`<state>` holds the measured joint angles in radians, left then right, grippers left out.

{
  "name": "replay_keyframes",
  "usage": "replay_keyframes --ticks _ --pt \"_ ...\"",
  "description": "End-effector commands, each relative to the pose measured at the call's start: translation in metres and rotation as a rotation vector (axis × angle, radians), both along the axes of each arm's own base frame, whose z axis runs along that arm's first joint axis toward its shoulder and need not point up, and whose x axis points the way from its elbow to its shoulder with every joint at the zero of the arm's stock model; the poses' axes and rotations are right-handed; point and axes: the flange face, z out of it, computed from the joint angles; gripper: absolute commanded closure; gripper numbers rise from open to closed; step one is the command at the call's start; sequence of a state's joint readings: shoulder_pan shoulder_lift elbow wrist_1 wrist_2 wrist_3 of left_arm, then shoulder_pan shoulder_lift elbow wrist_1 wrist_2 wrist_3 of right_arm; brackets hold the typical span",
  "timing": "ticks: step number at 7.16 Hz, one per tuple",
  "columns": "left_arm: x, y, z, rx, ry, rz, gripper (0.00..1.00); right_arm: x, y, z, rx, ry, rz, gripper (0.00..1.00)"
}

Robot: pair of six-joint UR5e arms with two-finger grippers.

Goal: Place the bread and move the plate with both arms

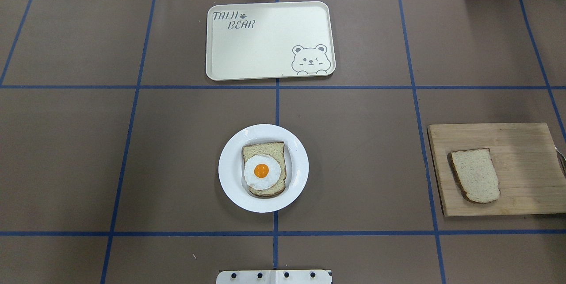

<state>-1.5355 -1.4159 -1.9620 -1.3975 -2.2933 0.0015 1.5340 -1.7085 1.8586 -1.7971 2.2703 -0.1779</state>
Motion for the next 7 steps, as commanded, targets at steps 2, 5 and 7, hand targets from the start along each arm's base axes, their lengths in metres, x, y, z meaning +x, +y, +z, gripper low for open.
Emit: replay_keyframes --ticks 2,5,7 --pt "0.001 0.0 -0.001 0.005 0.002 0.002 0.01 0.0 -0.001 0.0 0.001 0.0 0.0 0.0" --pt "0.001 -0.015 -0.025 0.083 0.003 -0.001 0.02 0.0 -0.003 -0.03 0.066 -0.002 -0.001 0.0" --pt "-0.002 -0.038 -0.054 0.202 0.006 -0.016 0.01 -0.001 -0.019 -0.073 0.2 -0.006 0.001 0.0"
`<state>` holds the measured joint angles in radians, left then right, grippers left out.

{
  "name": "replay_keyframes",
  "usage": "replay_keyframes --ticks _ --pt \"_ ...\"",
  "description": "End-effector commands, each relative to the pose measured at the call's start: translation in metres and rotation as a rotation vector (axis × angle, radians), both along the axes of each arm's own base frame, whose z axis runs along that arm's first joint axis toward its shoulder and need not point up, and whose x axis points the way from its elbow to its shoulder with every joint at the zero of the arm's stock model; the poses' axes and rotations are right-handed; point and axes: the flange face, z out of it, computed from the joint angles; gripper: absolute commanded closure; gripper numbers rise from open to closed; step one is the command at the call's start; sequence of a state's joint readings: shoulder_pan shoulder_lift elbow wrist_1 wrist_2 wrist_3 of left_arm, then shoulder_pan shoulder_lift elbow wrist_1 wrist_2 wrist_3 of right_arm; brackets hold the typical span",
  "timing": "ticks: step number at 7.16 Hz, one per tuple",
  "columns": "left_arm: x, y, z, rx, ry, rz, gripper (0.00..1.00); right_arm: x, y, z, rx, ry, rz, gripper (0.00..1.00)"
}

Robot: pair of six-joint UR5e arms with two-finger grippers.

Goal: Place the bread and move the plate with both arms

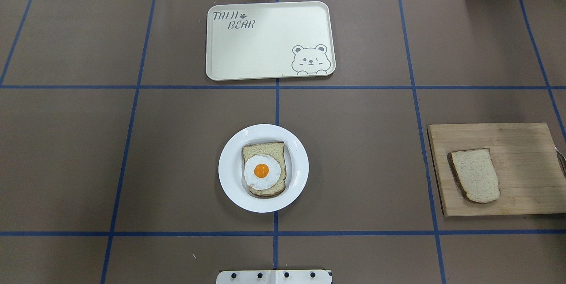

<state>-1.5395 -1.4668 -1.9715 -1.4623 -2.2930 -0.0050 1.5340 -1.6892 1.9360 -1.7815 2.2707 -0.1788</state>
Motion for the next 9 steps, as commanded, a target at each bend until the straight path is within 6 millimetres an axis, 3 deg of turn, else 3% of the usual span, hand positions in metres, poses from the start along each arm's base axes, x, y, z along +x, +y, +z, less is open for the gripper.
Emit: replay_keyframes --ticks 1,3,4,5,6,7,9 --pt "-0.001 -0.038 -0.04 0.23 0.001 -0.011 0.01 -0.001 -0.02 -0.026 0.177 -0.005 0.003 0.0" --pt "0.0 -0.041 -0.031 0.239 0.008 -0.002 0.02 -0.003 -0.015 -0.016 0.184 -0.055 -0.003 0.0" --pt "-0.001 -0.032 -0.029 0.236 0.008 -0.003 0.02 -0.003 -0.013 -0.019 0.23 -0.064 0.003 0.0" --pt "-0.001 -0.032 -0.032 0.257 0.01 -0.006 0.01 -0.008 -0.003 -0.003 0.161 -0.104 0.061 0.0" --pt "-0.001 -0.028 -0.031 0.292 0.012 -0.007 0.01 -0.024 0.002 -0.004 0.131 -0.167 0.081 0.0" --pt "-0.001 -0.023 -0.026 0.299 0.012 -0.007 0.01 -0.051 0.009 -0.004 0.077 -0.205 0.116 0.0" --pt "-0.002 -0.017 -0.021 0.291 0.013 -0.008 0.01 -0.109 0.04 0.0 0.022 -0.314 0.22 0.01"
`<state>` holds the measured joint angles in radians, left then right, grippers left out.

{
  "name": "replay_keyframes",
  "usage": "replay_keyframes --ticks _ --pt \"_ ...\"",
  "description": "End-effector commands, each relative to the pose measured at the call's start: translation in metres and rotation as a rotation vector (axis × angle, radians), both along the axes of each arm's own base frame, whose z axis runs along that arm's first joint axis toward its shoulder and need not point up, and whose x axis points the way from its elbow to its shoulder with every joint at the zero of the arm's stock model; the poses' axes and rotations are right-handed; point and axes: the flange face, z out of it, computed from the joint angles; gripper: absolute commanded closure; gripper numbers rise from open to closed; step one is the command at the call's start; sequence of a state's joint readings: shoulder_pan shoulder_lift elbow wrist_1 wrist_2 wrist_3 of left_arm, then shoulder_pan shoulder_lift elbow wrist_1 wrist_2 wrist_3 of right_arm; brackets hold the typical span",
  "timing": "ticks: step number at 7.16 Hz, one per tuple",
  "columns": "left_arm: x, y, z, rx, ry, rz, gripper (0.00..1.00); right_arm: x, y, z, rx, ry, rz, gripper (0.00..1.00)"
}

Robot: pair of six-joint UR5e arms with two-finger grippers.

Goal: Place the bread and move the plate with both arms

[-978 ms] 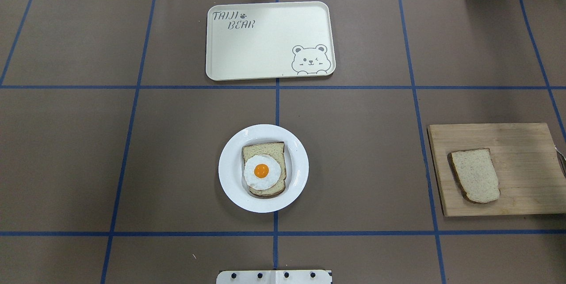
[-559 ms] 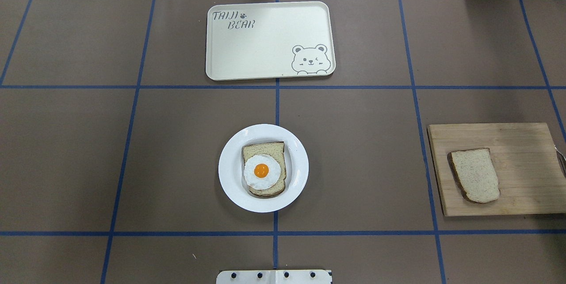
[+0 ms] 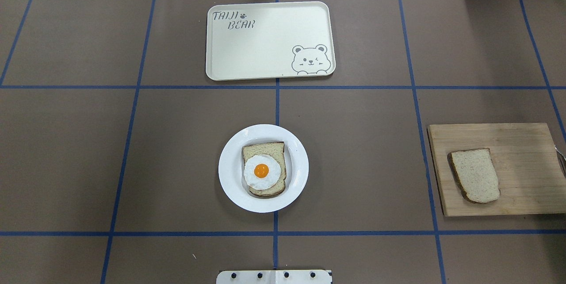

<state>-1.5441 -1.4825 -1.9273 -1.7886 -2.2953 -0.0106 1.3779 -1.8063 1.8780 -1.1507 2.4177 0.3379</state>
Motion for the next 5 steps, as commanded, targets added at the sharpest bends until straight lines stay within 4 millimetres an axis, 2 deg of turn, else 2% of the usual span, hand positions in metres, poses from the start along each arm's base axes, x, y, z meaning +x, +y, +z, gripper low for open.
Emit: replay_keyframes --ticks 1,3,5 --pt "-0.001 0.008 0.004 -0.002 0.0 -0.001 0.01 -0.065 0.027 0.011 -0.042 -0.125 0.063 0.02" --pt "0.001 0.023 0.004 -0.002 0.021 0.01 0.01 -0.137 0.045 0.014 -0.071 -0.099 0.123 0.04" --pt "0.0 0.025 0.005 0.005 0.035 0.013 0.01 -0.168 0.066 0.029 -0.071 -0.12 0.157 0.11"
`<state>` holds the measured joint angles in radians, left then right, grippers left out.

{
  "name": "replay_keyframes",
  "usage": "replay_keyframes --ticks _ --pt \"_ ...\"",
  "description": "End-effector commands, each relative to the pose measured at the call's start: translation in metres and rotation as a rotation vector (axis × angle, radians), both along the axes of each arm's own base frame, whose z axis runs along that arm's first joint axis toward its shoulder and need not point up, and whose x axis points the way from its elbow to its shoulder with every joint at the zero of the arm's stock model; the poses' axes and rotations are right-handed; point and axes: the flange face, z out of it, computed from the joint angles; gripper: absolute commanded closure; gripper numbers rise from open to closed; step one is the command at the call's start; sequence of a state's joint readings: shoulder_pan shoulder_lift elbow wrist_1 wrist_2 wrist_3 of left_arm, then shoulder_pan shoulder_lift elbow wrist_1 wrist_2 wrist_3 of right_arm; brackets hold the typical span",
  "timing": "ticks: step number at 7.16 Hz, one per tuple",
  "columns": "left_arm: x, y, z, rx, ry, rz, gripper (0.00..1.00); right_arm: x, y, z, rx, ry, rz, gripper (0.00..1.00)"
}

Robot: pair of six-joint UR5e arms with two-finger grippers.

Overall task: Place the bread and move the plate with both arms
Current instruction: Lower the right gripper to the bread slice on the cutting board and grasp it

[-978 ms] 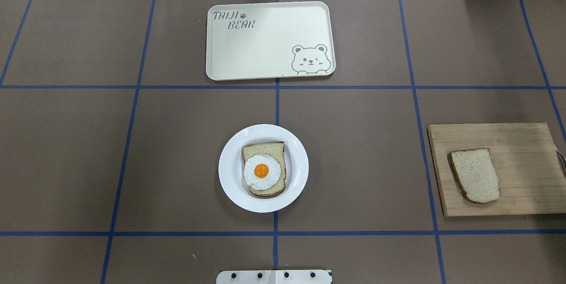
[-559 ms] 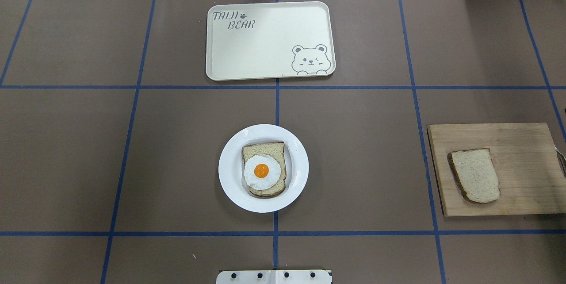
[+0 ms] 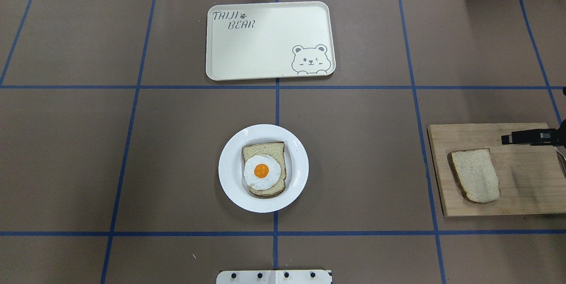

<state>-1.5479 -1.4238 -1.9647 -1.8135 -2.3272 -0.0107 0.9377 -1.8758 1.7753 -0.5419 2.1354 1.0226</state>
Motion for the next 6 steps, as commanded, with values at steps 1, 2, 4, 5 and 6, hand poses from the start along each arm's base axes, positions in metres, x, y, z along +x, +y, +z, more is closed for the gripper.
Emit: replay_keyframes --ticks 1,2,4,5,6 --pt "0.0 0.001 0.0 0.012 0.007 0.002 0.01 -0.033 0.016 0.013 0.009 0.007 0.036 0.14" --pt "0.0 0.001 0.0 0.013 0.007 0.002 0.01 -0.036 0.018 0.015 0.011 0.012 0.029 0.25" --pt "-0.001 0.001 -0.001 0.015 0.007 0.001 0.01 -0.049 0.02 0.024 0.03 0.043 0.025 0.36" --pt "0.0 0.001 0.0 0.013 0.007 0.002 0.01 -0.054 0.021 0.026 0.038 0.054 0.022 0.36" --pt "-0.001 0.001 0.0 0.013 0.007 0.001 0.01 -0.057 0.022 0.026 0.043 0.059 0.022 0.36"
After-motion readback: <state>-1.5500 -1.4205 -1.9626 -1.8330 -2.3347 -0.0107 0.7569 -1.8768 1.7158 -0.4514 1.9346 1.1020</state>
